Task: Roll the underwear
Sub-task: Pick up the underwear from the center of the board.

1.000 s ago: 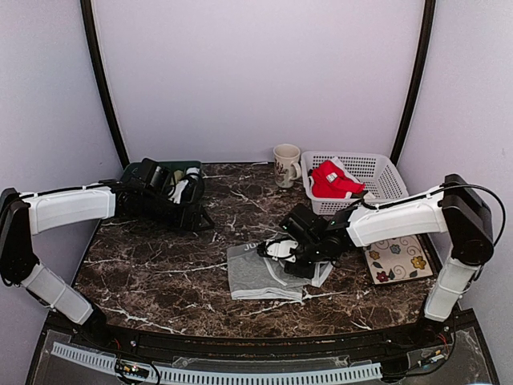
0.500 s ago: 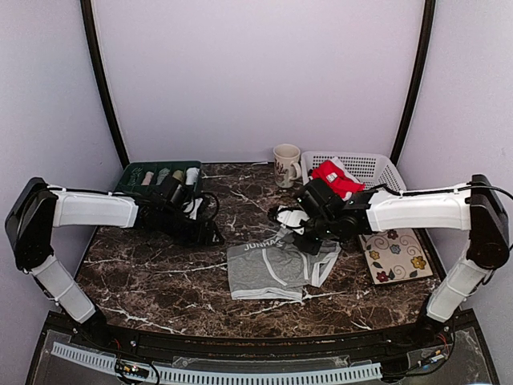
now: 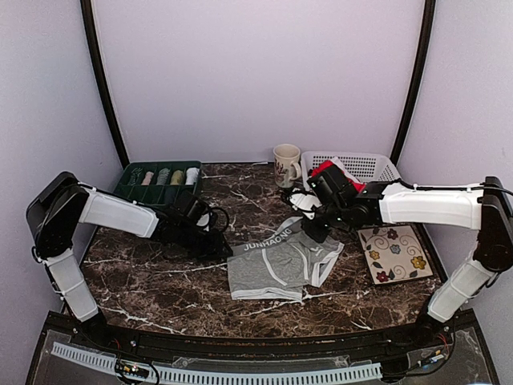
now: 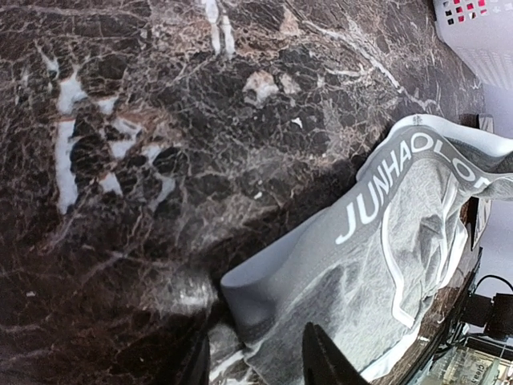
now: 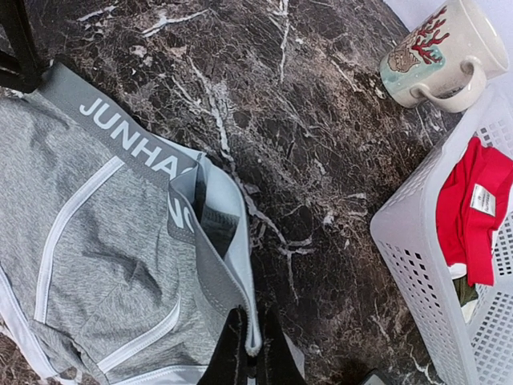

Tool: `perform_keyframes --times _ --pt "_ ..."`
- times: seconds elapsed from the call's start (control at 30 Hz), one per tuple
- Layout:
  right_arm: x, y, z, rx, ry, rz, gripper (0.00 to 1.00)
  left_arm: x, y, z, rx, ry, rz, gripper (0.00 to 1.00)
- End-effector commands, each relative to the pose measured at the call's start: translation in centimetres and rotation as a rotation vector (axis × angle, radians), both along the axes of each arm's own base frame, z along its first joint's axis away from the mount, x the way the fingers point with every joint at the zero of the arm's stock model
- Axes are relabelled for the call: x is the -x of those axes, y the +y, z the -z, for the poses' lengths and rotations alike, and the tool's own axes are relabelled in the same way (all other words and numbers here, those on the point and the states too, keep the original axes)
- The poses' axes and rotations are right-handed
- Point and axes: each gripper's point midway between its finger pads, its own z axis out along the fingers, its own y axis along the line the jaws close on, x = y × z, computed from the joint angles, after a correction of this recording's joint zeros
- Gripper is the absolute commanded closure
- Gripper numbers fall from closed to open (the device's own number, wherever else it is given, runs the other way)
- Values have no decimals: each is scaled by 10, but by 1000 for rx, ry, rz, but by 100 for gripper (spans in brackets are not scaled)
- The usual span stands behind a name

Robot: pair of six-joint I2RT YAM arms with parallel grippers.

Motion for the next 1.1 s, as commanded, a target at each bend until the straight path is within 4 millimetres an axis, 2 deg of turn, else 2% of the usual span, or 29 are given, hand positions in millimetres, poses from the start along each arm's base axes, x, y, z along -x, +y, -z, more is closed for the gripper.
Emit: perform_keyframes --times 0.0,0.13,0.2,0.23,0.27,0.43,0.53,0.63,0.73,0.83,0.93,0.97,1.07 --pt "-6 -2 -18 -64 -20 37 100 -1 0 20 -26 52 -47 64" --pt "-10 -6 -26 -91 -27 66 100 -7 -2 28 -41 66 -60 86" --pt "-14 -11 -35 -110 -35 92 100 -16 3 15 -73 0 -68 99" --pt "-16 -14 -41 -123 -38 106 100 -21 6 4 -87 -44 -71 100" --pt "-18 -17 -47 -142 -40 119 100 -28 10 -11 -101 -103 -78 100" --pt "-32 -38 -89 -268 -72 189 100 -58 35 -112 -145 -424 -101 100" --pt "-44 -46 -136 -377 -123 212 100 -67 45 -170 -180 -609 -60 100" --pt "-48 -45 -176 -468 -164 193 100 -67 48 -219 -221 -765 24 100" --pt "-47 -38 -209 -528 -189 156 100 -59 51 -257 -220 -875 72 100" --pt "-37 -29 -235 -611 -199 88 100 -47 57 -283 -210 -943 104 100" --pt "-13 -19 -242 -688 -147 -7 100 -23 58 -298 -148 -965 163 100" --pt "-2 -15 -241 -712 -118 -39 100 -9 60 -307 -107 -979 183 100" --pt "41 -3 -233 -767 -19 -136 100 28 62 -308 -1 -954 236 100"
